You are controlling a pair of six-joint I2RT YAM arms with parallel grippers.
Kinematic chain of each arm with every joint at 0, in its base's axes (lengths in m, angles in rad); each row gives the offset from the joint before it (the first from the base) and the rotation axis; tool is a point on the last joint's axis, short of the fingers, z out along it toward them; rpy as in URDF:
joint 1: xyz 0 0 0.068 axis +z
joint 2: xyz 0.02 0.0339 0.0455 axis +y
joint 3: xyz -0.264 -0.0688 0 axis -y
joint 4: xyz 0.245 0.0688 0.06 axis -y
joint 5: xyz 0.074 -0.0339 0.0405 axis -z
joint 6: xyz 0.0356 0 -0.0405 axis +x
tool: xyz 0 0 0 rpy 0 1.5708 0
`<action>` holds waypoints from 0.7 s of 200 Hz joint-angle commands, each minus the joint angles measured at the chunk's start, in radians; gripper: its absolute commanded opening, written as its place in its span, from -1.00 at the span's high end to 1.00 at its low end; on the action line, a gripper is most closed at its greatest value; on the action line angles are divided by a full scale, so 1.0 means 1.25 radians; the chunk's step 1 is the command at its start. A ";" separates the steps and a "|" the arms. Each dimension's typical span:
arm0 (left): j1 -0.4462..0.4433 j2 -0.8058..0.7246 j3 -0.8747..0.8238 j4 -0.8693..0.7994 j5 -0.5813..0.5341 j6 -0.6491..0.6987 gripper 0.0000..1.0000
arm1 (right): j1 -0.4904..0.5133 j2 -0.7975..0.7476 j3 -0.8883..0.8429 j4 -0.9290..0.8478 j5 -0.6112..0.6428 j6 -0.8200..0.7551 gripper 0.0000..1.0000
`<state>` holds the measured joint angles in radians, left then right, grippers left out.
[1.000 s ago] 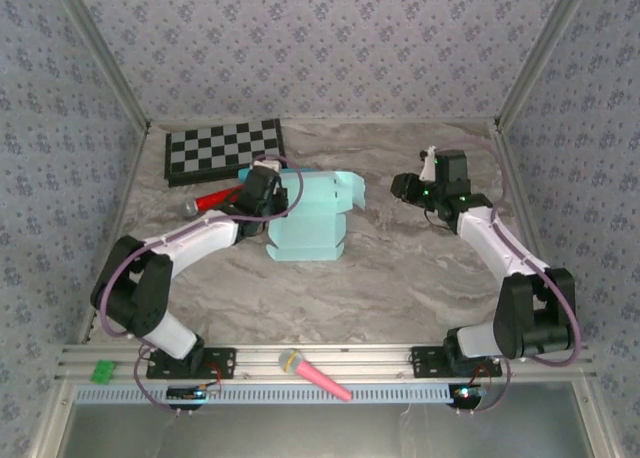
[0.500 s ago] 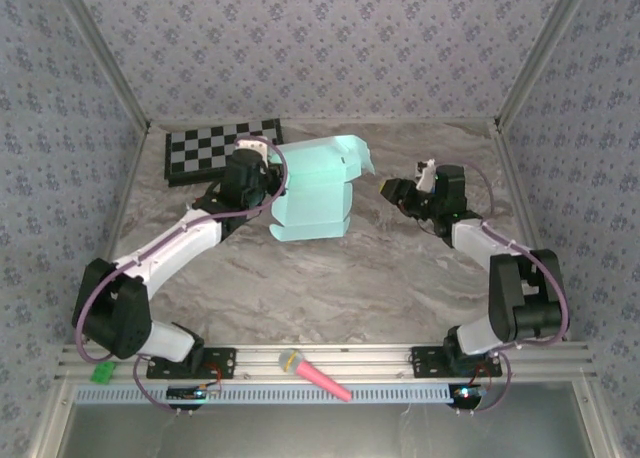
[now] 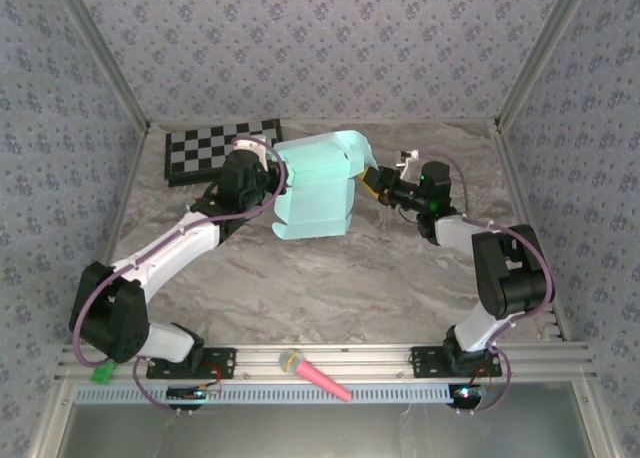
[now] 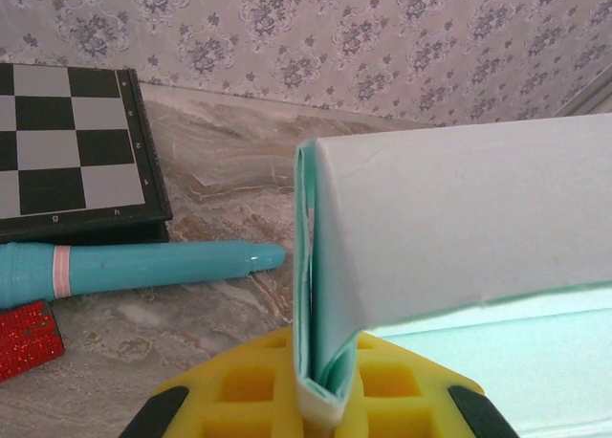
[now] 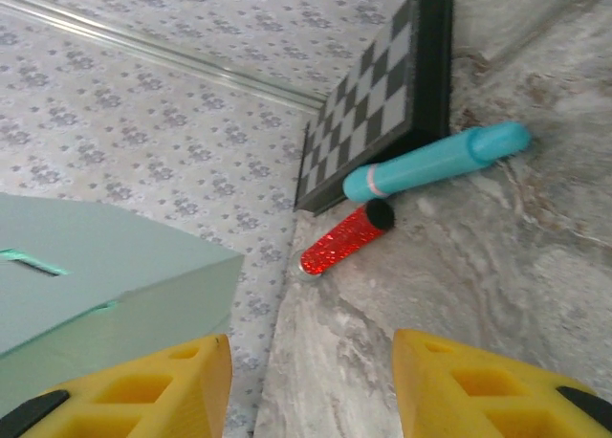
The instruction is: Fold the paper box
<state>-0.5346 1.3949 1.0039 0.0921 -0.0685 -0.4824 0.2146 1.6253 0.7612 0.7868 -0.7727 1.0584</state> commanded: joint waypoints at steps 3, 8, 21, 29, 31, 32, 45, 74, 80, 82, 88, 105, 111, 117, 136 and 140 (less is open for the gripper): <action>0.000 -0.026 -0.009 0.035 -0.022 -0.014 1.00 | 0.006 0.004 0.024 0.086 -0.032 0.036 -0.01; 0.000 -0.025 -0.011 0.035 -0.024 -0.014 1.00 | 0.006 0.005 0.023 0.096 -0.033 0.043 -0.02; 0.000 -0.025 -0.012 0.039 -0.023 -0.017 1.00 | 0.009 0.008 0.023 0.133 -0.039 0.063 -0.04; 0.000 -0.026 -0.013 0.041 -0.022 -0.017 1.00 | 0.010 0.012 0.026 0.147 -0.044 0.073 -0.04; 0.001 -0.026 -0.013 0.042 -0.021 -0.017 1.00 | 0.010 0.013 0.026 0.150 -0.045 0.074 -0.05; 0.000 -0.025 -0.013 0.042 -0.021 -0.017 1.00 | 0.011 0.013 0.026 0.152 -0.045 0.075 -0.04; 0.000 -0.026 -0.016 0.044 -0.021 -0.017 1.00 | 0.014 0.018 0.030 0.176 -0.047 0.090 -0.05; 0.000 -0.027 -0.022 0.044 -0.026 -0.018 1.00 | 0.023 0.031 0.041 0.205 -0.057 0.108 -0.06; 0.000 -0.028 -0.023 0.043 -0.029 -0.020 1.00 | 0.022 0.031 0.040 0.213 -0.057 0.112 -0.06; 0.000 -0.028 -0.024 0.042 -0.030 -0.021 1.00 | 0.023 0.030 0.039 0.216 -0.057 0.113 -0.06; 0.000 -0.029 -0.025 0.042 -0.036 -0.023 1.00 | 0.024 0.031 0.038 0.223 -0.056 0.115 -0.06; 0.000 -0.035 -0.032 0.037 -0.057 -0.034 1.00 | 0.023 0.031 0.029 0.256 -0.053 0.131 -0.07; 0.000 -0.037 -0.034 0.036 -0.063 -0.037 1.00 | 0.023 0.032 0.027 0.268 -0.053 0.140 -0.08; 0.000 -0.039 -0.037 0.037 -0.069 -0.042 1.00 | 0.023 0.035 0.027 0.276 -0.054 0.145 -0.08; 0.000 -0.043 -0.043 0.043 -0.074 -0.045 1.00 | 0.030 0.036 0.031 0.291 -0.060 0.152 -0.08; 0.000 -0.043 -0.043 0.043 -0.074 -0.045 1.00 | 0.032 0.037 0.032 0.290 -0.061 0.152 -0.08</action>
<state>-0.5350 1.3663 0.9588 0.1368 -0.1223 -0.5369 0.2409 1.6573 0.7761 1.0512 -0.8185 1.2213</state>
